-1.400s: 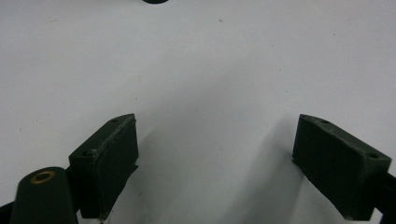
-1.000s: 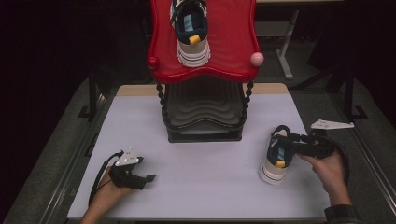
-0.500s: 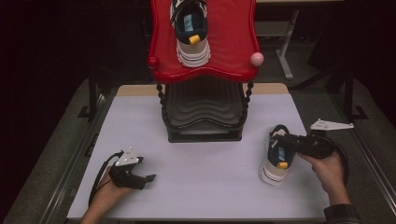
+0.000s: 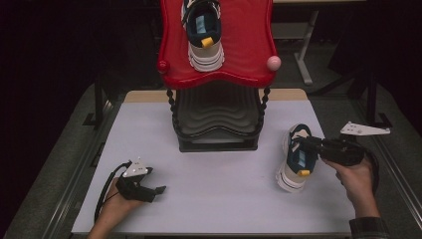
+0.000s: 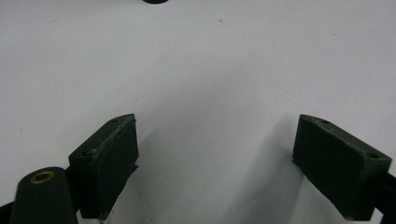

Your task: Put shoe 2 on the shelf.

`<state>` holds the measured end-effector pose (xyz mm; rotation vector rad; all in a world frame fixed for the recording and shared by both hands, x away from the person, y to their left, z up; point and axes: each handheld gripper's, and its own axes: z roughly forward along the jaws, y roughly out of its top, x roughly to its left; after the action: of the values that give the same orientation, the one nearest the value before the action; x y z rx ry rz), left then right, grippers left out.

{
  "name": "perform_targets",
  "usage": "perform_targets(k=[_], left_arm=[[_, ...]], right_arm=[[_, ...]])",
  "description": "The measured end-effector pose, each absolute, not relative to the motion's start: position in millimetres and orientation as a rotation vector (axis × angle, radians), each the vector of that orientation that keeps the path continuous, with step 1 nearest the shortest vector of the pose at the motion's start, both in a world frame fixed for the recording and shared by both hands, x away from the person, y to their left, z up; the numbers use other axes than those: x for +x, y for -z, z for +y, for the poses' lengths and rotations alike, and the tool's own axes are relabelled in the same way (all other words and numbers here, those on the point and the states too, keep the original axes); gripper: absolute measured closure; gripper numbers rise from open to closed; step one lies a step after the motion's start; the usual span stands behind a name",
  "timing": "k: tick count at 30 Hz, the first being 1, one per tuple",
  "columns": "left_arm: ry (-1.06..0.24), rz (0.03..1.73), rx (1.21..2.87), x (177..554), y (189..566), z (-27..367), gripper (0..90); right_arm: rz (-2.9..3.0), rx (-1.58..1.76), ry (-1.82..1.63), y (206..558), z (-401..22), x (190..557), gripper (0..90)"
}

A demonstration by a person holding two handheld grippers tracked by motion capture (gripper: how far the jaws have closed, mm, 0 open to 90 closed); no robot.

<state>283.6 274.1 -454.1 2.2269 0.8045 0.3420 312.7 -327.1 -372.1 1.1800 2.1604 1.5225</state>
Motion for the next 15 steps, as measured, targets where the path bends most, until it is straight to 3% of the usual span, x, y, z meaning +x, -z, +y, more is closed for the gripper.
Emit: perform_targets(k=[15], left_arm=[[-0.343,0.806,2.225,284,454,274,13.6]], right_arm=[[2.109,1.076,-1.615,324,-317,322,67.9]])
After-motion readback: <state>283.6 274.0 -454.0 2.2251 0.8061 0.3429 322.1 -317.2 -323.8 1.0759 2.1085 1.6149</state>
